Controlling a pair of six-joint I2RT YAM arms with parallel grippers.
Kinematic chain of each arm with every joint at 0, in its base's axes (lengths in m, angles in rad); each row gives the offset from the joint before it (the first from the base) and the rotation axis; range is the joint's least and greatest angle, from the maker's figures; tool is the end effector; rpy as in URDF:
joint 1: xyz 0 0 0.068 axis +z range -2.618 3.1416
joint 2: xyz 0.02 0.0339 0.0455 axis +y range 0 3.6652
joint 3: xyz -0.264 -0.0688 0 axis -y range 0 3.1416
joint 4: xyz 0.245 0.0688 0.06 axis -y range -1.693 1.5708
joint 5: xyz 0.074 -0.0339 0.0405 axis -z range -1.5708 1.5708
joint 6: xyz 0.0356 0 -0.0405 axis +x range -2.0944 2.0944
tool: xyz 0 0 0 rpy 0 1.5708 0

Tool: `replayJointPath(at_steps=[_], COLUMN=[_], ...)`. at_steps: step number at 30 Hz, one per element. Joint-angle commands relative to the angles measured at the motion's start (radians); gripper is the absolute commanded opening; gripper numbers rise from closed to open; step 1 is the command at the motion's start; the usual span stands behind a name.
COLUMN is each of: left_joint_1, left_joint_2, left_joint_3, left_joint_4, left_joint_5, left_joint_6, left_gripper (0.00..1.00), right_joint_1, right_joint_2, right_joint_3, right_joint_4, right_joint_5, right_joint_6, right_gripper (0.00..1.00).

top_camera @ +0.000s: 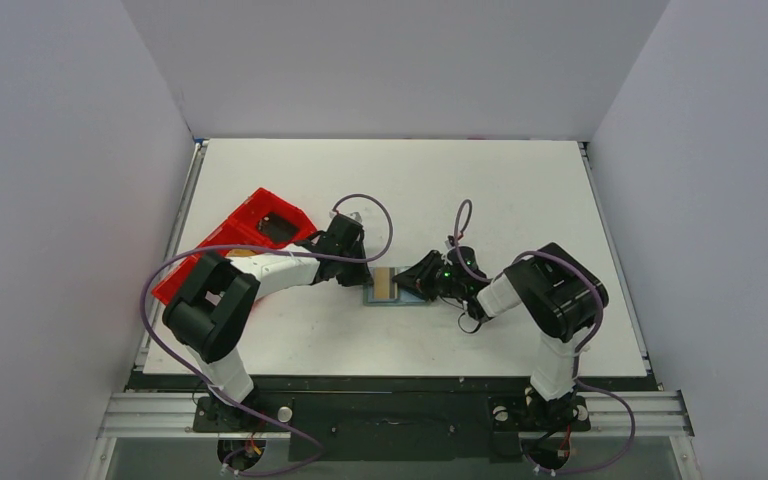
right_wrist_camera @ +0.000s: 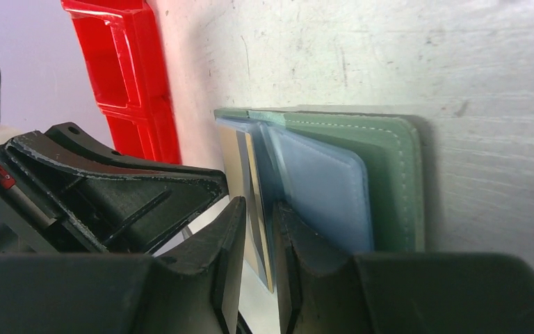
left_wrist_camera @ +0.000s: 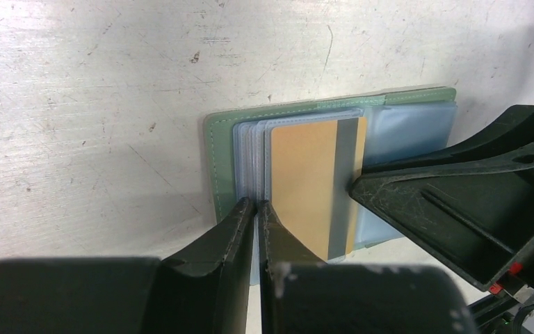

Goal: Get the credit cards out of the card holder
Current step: Remove the credit card from the card holder.

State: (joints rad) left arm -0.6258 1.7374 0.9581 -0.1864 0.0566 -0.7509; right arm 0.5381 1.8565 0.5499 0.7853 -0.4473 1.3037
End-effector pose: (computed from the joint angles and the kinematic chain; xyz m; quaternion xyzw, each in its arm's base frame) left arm 0.2765 -0.2023 0.1543 -0.0512 0.9529 -0.2101 0.2129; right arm 0.2568 0.1712 0.0931 0.2121 0.8243 0.5051 0.1428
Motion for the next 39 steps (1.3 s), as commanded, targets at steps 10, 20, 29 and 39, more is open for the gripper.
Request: replayJointPath(at_steps=[10, 20, 29, 39], left_joint_1=[-0.022, -0.023, -0.023, -0.022], left_joint_2=[0.069, 0.078, 0.085, 0.087], left_joint_3=[-0.051, -0.048, -0.044, -0.042], left_joint_4=[-0.096, -0.097, -0.1, -0.102], left_joint_5=[-0.004, -0.005, -0.007, -0.006], left_joint_6=[0.004, 0.002, 0.001, 0.001], left_gripper=[0.01, 0.0, 0.0, 0.0], right_joint_1=[-0.013, -0.022, -0.028, -0.035], right_joint_2=[0.065, 0.061, 0.059, 0.065], right_joint_3=[-0.033, -0.041, -0.056, -0.074], right_joint_4=[0.183, 0.198, 0.217, 0.251], right_joint_5=[-0.008, -0.011, -0.015, -0.019], right_joint_6=[0.068, 0.069, 0.078, 0.093], right_gripper=[0.07, 0.07, 0.1, 0.15])
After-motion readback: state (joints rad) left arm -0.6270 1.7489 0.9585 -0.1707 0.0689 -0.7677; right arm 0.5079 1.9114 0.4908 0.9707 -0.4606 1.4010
